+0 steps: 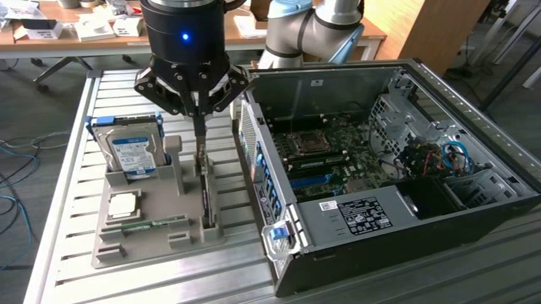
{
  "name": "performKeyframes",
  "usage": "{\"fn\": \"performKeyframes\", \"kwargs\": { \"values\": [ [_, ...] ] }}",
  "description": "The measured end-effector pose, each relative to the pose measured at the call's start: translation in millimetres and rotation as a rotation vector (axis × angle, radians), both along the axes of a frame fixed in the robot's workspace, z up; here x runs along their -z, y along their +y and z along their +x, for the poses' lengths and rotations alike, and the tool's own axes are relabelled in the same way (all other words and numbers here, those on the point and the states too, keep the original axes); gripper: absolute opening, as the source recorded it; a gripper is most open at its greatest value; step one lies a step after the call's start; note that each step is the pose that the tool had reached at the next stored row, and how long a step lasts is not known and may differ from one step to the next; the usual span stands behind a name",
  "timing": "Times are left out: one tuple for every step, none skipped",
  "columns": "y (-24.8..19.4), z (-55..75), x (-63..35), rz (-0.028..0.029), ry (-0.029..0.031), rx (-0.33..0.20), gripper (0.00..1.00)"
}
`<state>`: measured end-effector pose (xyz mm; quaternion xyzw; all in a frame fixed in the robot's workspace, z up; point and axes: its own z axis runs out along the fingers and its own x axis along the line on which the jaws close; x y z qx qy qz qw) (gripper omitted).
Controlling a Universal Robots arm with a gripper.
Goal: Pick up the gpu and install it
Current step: 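Pick up the gpu and move the gpu toward the slot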
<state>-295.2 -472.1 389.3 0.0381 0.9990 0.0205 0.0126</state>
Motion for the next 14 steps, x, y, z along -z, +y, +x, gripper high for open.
{"fn": "performKeyframes", "kwargs": {
  "values": [
    [0.0,0.0,0.0,0.0000,0.0000,0.000,0.11],
    [0.0,0.0,0.0,0.0000,0.0001,0.000,0.11],
    [0.0,0.0,0.0,0.0000,0.0000,0.000,0.17],
    [0.0,0.0,0.0,-0.0001,0.0001,0.000,0.17],
    [0.0,0.0,0.0,0.0000,0.0000,0.000,0.23],
    [0.0,0.0,0.0,0.0000,0.0000,0.000,0.23],
    [0.0,0.0,0.0,0.0000,0.0000,0.000,0.29],
    [0.0,0.0,0.0,0.0000,0.0000,0.000,0.29],
    [0.0,0.0,0.0,0.0000,0.0000,0.000,0.36],
    [0.0,0.0,0.0,-0.0001,0.0001,0.000,0.36],
    [0.0,0.0,0.0,0.0000,0.0000,0.000,0.36],
    [0.0,0.0,0.0,0.0000,0.0000,0.000,0.36],
    [0.0,0.0,0.6,0.0004,-0.0001,0.000,0.36],
    [0.0,0.0,1.6,0.0006,-0.0001,0.000,0.36]
  ]
}}
